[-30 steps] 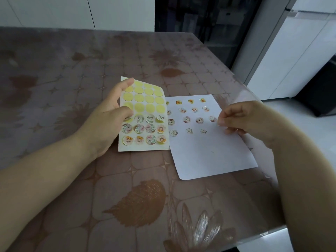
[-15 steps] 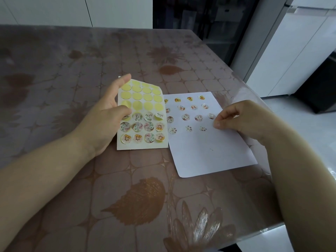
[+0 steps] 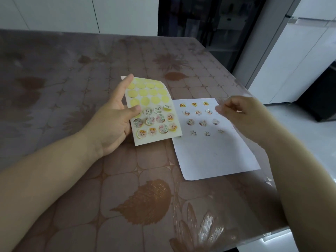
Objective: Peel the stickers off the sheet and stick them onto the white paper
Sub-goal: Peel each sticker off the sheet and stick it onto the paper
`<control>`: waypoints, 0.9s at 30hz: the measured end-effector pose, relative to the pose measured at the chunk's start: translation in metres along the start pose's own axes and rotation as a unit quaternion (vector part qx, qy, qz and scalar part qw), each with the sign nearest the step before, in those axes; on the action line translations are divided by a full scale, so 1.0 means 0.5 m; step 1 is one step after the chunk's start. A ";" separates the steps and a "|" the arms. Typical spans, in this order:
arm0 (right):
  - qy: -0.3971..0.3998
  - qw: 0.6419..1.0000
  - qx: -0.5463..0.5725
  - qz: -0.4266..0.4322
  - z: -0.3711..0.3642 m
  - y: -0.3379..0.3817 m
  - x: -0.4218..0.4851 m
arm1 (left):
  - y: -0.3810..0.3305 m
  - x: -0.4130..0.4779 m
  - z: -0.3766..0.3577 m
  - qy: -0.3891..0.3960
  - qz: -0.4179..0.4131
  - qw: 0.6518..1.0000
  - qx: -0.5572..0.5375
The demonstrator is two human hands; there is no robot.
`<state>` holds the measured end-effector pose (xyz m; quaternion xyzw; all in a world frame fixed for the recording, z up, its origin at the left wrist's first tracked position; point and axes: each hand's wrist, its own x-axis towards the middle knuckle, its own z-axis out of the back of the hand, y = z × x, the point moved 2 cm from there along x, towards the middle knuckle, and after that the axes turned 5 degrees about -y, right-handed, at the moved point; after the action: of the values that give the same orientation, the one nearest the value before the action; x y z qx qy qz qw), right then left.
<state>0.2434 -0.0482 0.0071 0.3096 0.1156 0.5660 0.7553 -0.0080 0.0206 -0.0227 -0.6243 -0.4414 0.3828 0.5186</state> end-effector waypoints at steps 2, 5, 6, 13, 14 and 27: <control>0.012 0.997 0.000 0.074 0.003 0.058 -0.010 | 0.001 -0.001 -0.001 0.006 0.008 1.000 0.004; 0.085 0.982 -0.036 0.167 -0.018 0.146 -0.026 | 0.000 -0.002 -0.001 0.013 0.019 1.000 0.006; 0.093 0.974 -0.047 0.199 -0.032 0.166 -0.027 | 0.000 -0.002 -0.001 0.013 0.021 1.000 0.005; -0.053 0.958 -0.017 0.282 -0.170 0.201 -0.024 | 0.000 -0.001 -0.004 0.014 0.030 0.999 -0.035; -0.070 0.954 -0.007 0.290 -0.179 0.197 -0.024 | -0.001 0.000 -0.004 0.016 0.035 0.999 -0.039; 0.009 0.965 0.197 0.174 -0.170 0.176 -0.013 | 0.006 -0.006 -0.011 0.087 0.042 0.994 0.041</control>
<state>0.1277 -0.0109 -0.0077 0.4631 0.1757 0.6576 0.5677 -0.0035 0.0161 -0.0244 -0.6513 -0.3516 0.3660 0.5641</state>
